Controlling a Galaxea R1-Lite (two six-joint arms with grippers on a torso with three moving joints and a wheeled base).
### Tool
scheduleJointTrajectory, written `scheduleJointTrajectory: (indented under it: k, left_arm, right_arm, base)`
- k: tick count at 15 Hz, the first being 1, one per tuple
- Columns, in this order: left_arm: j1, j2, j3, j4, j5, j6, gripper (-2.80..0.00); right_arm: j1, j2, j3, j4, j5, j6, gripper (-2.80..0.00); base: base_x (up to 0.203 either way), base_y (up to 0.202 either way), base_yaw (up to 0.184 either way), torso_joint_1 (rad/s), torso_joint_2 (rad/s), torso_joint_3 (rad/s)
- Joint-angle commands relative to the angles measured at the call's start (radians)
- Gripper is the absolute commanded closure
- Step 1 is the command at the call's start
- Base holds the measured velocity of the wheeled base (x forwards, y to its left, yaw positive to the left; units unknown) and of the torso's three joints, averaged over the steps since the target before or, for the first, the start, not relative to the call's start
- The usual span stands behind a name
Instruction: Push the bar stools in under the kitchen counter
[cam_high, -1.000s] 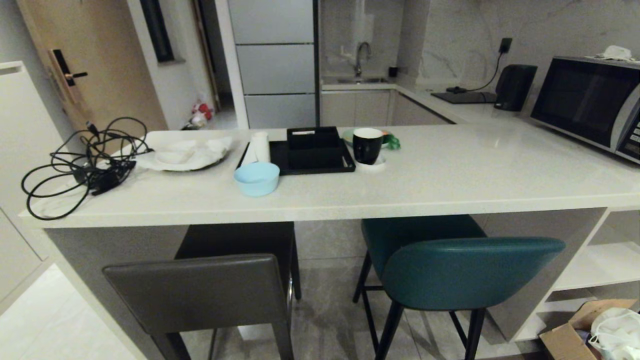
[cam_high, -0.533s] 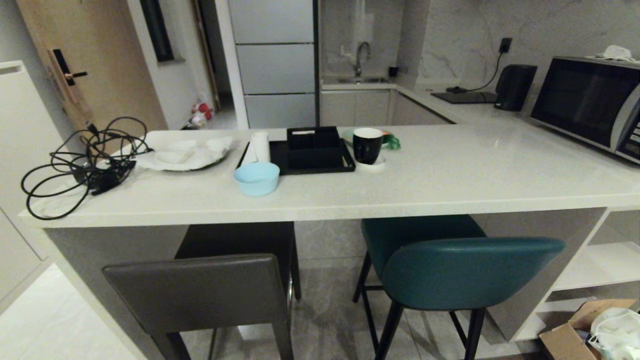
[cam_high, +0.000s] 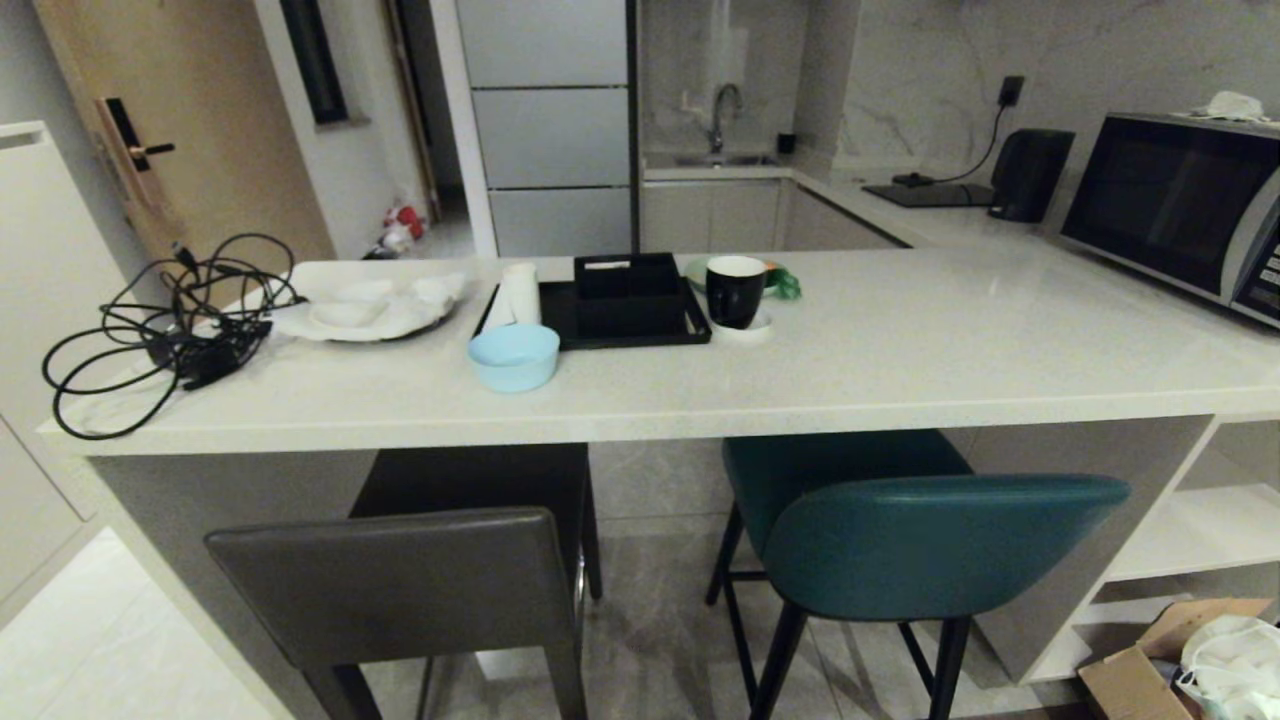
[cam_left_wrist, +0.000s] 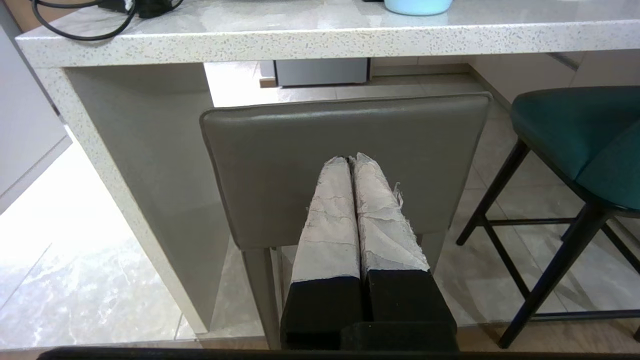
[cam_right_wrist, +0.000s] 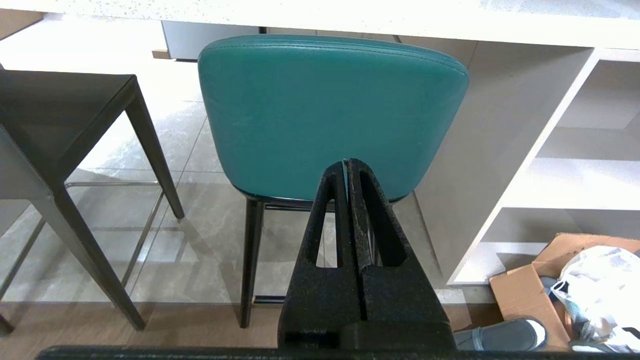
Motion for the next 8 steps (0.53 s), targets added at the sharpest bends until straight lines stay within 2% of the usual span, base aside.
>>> scheduleJointTrajectory:
  k: [1, 8]
  left_arm:
    - [0.0, 0.001, 0.018, -0.001, -0.001, 0.0, 0.0]
    - [0.0, 0.001, 0.018, -0.001, 0.001, -0.002, 0.0]
  right_arm:
    - [0.0, 0.0, 0.0, 0.0, 0.0, -0.001, 0.0]
    - [0.0, 0.0, 0.0, 0.002, 0.0, -0.001, 0.0]
  base:
    - [0.0, 0.0, 0.0, 0.0, 0.0, 0.0]
    - [0.0, 0.0, 0.0, 0.0, 0.0, 0.0]
